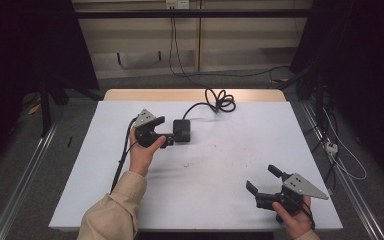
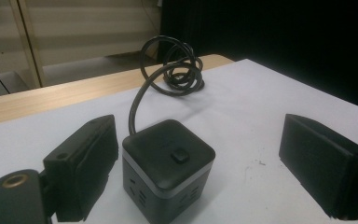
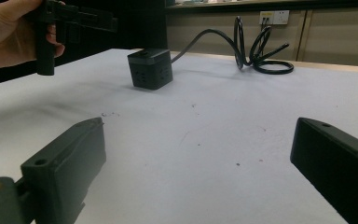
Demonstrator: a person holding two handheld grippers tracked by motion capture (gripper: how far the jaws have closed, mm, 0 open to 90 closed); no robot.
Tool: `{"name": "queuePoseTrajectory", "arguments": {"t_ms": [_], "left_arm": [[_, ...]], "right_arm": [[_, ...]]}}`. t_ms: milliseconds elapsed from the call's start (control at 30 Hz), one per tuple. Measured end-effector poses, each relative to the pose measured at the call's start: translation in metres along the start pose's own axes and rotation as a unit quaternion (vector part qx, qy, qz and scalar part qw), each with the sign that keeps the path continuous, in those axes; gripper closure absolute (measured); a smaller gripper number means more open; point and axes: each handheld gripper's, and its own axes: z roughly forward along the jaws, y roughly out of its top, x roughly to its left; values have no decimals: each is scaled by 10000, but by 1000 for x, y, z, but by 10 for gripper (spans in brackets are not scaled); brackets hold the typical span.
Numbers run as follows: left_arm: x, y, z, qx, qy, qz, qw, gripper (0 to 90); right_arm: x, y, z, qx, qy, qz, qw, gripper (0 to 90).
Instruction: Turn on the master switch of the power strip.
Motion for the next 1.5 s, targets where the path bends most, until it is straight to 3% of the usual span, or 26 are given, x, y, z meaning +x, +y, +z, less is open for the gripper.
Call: {"name": "queuePoseTrajectory", "arguments": {"t_ms": [400, 733, 1267, 1500], "left_arm": [[0, 5, 7, 7, 10, -10, 10000, 115], [3, 9, 10, 1, 33, 43, 10000, 182], [7, 7, 18, 86, 136, 44, 9999, 360], [8, 5, 21, 166, 138, 31, 9998, 489]], "right_arm": [[0, 0, 0, -3, 18, 5, 10000, 29], [1, 0, 0, -4, 26, 1, 10000, 34], [0, 1, 0, -5, 27, -6, 10000, 42], [0, 1, -1, -16, 30, -7, 10000, 42]]}}
